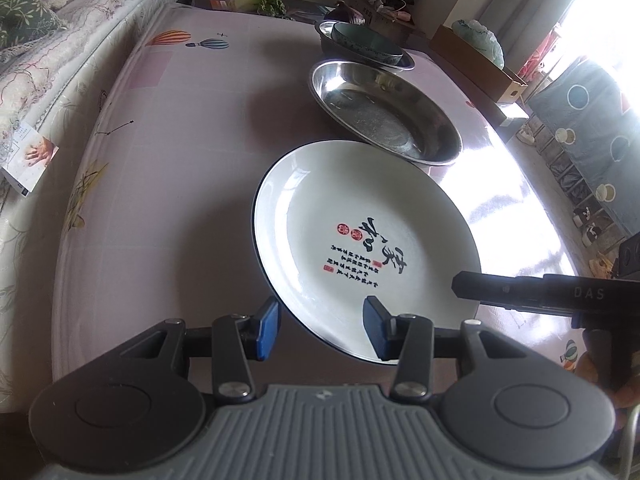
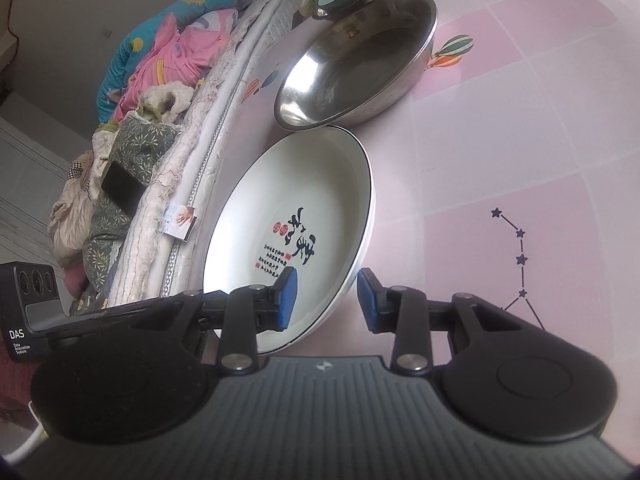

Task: Organize plates and bowls
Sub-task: 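Lift the white plate and carry it toward the stainless dishes with the left tool, then carry the white plate over the shallow stainless dish with the left tool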

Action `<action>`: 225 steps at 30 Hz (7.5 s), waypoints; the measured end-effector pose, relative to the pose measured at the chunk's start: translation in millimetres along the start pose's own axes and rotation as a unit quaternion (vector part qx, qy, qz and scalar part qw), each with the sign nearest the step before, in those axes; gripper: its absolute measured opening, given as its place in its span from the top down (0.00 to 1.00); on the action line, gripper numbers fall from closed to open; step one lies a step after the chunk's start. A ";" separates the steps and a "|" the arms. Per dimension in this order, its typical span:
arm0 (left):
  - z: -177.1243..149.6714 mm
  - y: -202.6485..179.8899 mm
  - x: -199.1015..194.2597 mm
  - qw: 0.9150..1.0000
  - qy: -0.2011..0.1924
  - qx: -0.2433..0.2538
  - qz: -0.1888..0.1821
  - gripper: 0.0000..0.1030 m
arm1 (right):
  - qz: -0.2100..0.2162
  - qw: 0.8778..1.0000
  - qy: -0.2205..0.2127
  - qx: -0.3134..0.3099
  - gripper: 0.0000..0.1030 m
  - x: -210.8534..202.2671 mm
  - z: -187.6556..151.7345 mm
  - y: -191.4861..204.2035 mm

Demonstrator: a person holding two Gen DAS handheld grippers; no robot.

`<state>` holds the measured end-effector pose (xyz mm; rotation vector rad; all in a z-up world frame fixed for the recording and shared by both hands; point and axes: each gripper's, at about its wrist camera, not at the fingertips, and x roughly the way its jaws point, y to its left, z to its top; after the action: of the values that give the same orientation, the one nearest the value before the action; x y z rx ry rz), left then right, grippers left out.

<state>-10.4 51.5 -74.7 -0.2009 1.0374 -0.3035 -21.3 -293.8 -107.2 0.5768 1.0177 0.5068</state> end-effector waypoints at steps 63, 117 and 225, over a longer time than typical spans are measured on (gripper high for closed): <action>6.1 -14.0 17.6 1.000 0.012 0.014 -0.005 0.55 | 0.009 0.998 -0.016 0.063 0.69 -5.7 14.2 -31.9; 4.6 -86.9 56.3 0.991 -0.026 0.132 0.011 0.58 | -0.089 0.990 -0.105 0.007 0.74 -37.8 16.4 -61.3; 2.9 -105.4 42.3 0.989 -0.059 0.136 0.020 0.54 | -0.140 0.981 -0.134 -0.028 0.73 -62.7 -3.0 -40.3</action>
<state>-3.9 -61.9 -75.6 0.0474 0.8719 -0.3893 -46.4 -363.0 -95.1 0.4285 0.8072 0.2013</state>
